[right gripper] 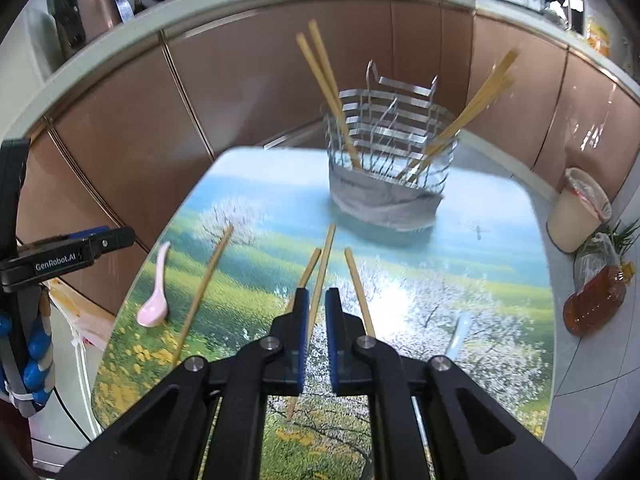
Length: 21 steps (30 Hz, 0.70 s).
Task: Organize utensils
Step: 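Lower both open tools toward the loose chopsticks on the table, then close the left tool on a wooden chopstick while the right tool grasps another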
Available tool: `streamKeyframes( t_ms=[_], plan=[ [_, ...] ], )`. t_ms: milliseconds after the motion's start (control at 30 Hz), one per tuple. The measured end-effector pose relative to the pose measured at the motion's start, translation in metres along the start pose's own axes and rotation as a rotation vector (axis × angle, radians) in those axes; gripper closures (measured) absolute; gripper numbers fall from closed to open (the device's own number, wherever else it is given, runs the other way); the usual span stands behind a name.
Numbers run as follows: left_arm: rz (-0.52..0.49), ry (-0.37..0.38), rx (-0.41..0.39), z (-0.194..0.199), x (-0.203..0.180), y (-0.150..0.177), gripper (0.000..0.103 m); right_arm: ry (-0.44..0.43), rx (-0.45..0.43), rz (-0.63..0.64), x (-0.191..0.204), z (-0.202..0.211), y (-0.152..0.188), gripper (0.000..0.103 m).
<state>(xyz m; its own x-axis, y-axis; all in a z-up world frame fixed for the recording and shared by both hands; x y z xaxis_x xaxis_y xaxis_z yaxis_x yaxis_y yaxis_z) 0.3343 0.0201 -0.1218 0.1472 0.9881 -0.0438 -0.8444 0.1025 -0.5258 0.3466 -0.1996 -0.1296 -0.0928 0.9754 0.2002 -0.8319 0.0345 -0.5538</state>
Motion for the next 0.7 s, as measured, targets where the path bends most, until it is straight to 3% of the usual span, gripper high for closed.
streamKeyframes(
  t_ms=[267, 700],
  plan=[
    [-0.042, -0.001, 0.133, -0.048, -0.009, -0.002, 0.048, -0.033, 0.176, 0.004, 0.006, -0.063, 0.001, 0.095],
    [-0.061, -0.011, 0.239, -0.089, -0.005, -0.014, 0.048, 0.017, 0.304, 0.031, 0.008, -0.125, -0.011, 0.095]
  ],
)
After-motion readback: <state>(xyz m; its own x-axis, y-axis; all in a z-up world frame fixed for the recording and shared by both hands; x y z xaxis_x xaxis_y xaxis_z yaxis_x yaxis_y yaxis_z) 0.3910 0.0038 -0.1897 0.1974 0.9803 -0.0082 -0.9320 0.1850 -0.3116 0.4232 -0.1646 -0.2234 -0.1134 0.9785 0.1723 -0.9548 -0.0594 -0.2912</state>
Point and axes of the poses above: each gripper's, at about its wrist camera, not at the fingertips, and z roughly against the way its jaws point, x to its left, y to its underside, the point moved 9 cm from there along -z, roughly the way its jaws point, and after that the axes turned 8 degrees about -z, right-handed, at the moved point
